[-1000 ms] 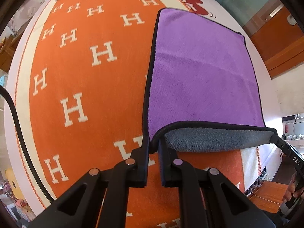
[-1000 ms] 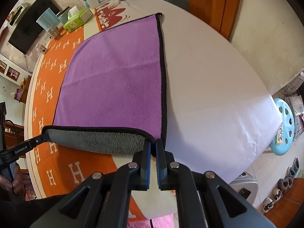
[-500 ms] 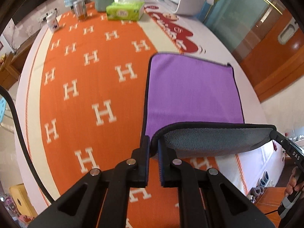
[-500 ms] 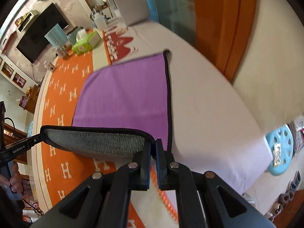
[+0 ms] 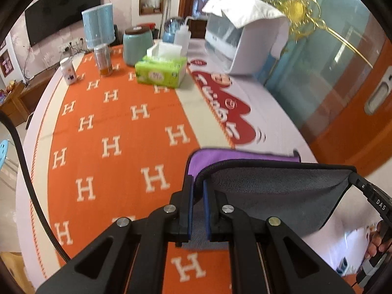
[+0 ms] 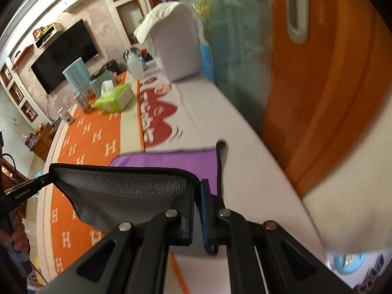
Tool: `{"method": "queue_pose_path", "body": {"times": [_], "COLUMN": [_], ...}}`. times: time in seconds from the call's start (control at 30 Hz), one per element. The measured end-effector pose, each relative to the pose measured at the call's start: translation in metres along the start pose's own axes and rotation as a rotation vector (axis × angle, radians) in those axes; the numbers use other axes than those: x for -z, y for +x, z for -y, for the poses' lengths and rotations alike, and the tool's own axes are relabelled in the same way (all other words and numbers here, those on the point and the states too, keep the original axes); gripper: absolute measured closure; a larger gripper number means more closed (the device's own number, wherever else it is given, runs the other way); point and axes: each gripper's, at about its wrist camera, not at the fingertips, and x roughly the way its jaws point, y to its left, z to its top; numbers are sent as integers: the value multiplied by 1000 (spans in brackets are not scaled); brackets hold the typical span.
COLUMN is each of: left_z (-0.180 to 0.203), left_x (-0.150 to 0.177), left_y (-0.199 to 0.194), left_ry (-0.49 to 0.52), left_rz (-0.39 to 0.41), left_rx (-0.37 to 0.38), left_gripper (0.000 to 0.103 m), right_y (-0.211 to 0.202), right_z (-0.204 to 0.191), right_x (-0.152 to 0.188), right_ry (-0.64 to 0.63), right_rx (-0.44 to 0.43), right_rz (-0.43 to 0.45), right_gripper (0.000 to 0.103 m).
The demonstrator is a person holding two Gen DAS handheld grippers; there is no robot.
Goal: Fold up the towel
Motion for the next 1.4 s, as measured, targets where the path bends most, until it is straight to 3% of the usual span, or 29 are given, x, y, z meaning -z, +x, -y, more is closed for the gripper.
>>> {"method": "queue_pose_path", "body": {"times": [0.27, 0.47, 0.5, 0.53, 0.73, 0.83, 0.9, 1.2, 1.4], "left_z": [-4, -10, -10, -10, -10, -9, -8, -7, -4], "left_x": [-5, -5, -5, -5, -1, 0, 1, 8, 21], "left_y": [37, 70, 74, 80, 94, 97, 96, 75, 47], "left_ry": [-42, -88, -90, -88, -108, -118, -116, -97, -61], "left_rz": [65, 24, 13, -5, -43, -59, -64, -61, -43], "left_rx": [18, 14, 16, 16, 20, 27, 25, 13, 0], "left_gripper": [98, 93, 87, 75, 47, 43, 41, 23, 18], "right_y": [37, 62, 66, 72, 90, 95, 97, 95, 83], "right_z": [2, 3, 4, 4, 8, 10, 11, 14, 5], "right_x": [-19, -22, -23, -24, -23, -22, -21, -18, -15], "right_ry": [-27, -48, -49, -51, -41, -32, -25, 33, 41], "right_rx": [27, 26, 25, 26, 1, -4, -2, -19, -53], "right_rz": [99, 110, 103, 93, 44, 25, 17, -15, -21], "right_gripper": [98, 98, 98, 98, 93, 81, 66, 31, 9]}}
